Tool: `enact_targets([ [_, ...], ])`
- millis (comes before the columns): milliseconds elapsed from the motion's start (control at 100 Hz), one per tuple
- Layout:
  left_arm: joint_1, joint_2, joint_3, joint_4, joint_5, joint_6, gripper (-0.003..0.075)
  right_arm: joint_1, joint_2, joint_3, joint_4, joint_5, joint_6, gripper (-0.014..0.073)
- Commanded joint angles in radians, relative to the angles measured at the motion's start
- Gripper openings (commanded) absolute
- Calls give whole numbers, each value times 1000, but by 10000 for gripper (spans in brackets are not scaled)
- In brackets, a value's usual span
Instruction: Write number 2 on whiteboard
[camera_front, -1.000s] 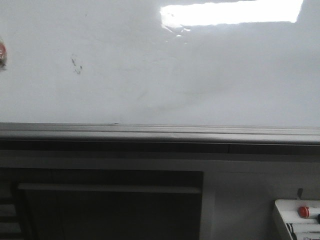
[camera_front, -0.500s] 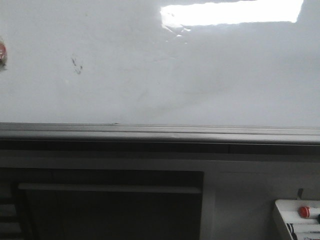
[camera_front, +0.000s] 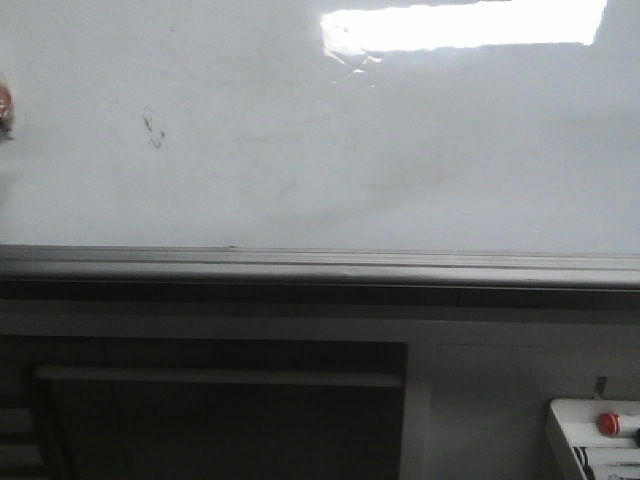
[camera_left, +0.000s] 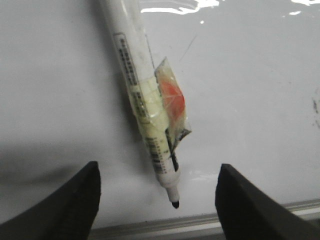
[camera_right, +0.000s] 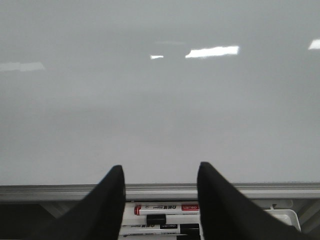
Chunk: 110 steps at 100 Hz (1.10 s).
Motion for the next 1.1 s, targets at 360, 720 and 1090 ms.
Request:
enact_targets([
  [360, -7, 76, -88, -12, -70, -3, 278, -5, 16, -34, -2, -50, -7, 301],
  [720, -7, 76, -88, -11, -107, -3, 37, -5, 16, -34, -2, -48, -7, 301],
  [1090, -7, 76, -88, 26, -92, -3, -1, -5, 16, -34, -2, -47, -7, 301],
])
